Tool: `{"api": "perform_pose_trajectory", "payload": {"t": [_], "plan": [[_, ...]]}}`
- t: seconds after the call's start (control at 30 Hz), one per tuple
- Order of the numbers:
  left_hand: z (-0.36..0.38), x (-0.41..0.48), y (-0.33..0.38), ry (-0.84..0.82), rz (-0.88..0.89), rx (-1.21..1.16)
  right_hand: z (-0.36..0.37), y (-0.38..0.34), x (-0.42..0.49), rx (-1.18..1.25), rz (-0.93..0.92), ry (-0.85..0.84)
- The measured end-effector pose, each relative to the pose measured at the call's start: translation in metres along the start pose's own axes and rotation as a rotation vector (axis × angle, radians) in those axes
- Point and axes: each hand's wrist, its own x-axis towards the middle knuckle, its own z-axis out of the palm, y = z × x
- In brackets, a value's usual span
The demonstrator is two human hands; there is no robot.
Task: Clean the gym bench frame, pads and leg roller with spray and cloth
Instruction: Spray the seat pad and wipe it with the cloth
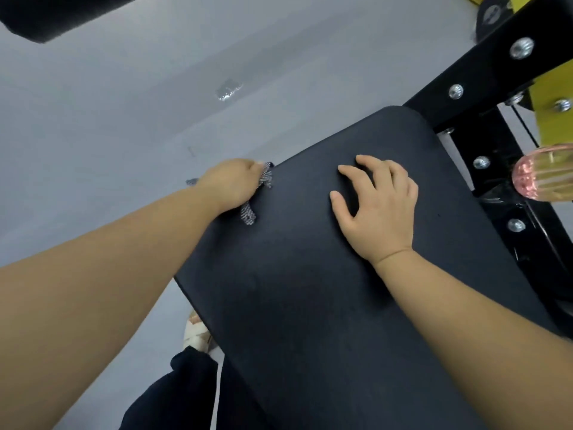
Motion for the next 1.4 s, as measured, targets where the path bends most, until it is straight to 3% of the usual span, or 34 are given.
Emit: {"api": "perform_pose_trajectory", "payload": {"t": [0.17,0.27,0.53,0.8,1.03,1.13,1.27,1.4], "plan": [[0.012,0.051,0.091,0.093,0.220,-0.031,-0.001,0.002,0.000,0.161,0.055,0.050],[0.018,0.060,0.102,0.113,0.304,-0.004,-0.002,0.003,0.001,0.174,0.076,0.061],[0.006,0.040,0.046,-0.018,0.124,-0.004,-0.005,-0.001,0.001,0.151,0.118,0.045],[0.019,0.089,0.153,-0.013,0.334,-0.125,-0.003,-0.004,0.001,0.041,0.195,0.033],[0.012,0.080,0.090,-0.091,0.359,0.011,-0.006,-0.008,0.003,0.038,0.220,0.022],[0.011,0.078,0.095,-0.028,0.429,0.019,-0.007,-0.010,0.003,0.050,0.226,0.028],[0.019,0.101,0.153,0.056,0.551,0.025,-0.006,-0.007,0.003,0.074,0.225,0.073],[0.032,0.113,0.184,0.134,0.683,0.148,-0.003,-0.006,0.002,0.110,0.212,0.111]]}}
